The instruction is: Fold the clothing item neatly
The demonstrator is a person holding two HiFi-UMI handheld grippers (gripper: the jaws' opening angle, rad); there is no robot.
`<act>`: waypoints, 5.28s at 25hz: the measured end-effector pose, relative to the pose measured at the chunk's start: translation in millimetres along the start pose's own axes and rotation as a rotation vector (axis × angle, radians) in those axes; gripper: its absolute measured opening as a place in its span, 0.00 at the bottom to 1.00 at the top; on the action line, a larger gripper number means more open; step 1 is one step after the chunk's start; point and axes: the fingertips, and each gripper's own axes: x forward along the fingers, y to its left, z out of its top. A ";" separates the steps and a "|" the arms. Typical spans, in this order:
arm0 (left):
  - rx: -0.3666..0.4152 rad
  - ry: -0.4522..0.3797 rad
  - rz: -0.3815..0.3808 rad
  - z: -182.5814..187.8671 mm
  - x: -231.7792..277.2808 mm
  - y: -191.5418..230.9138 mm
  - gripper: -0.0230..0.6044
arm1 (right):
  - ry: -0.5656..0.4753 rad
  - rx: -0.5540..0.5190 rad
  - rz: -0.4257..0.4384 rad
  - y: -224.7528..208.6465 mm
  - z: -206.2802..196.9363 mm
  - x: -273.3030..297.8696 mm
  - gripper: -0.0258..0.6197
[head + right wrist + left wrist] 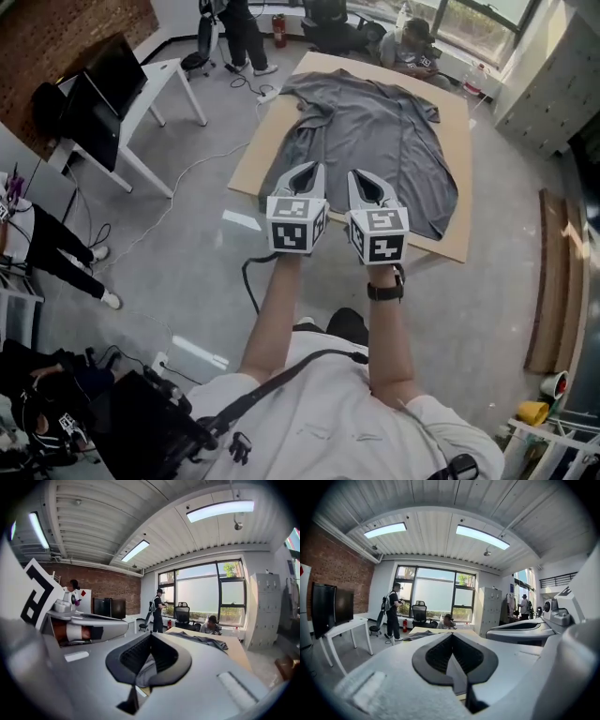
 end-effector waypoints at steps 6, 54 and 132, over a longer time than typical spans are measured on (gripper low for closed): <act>0.037 -0.002 -0.120 9.5 84.0 -24.3 0.04 | -0.159 0.087 0.006 -68.7 18.1 22.5 0.05; -0.232 0.495 0.376 -217.2 259.1 269.8 0.21 | 0.354 0.143 0.256 -256.9 -175.3 518.3 0.14; -0.408 0.870 -0.351 -346.1 144.3 -26.1 0.13 | 0.462 -0.046 -0.018 -417.9 -202.4 648.9 0.20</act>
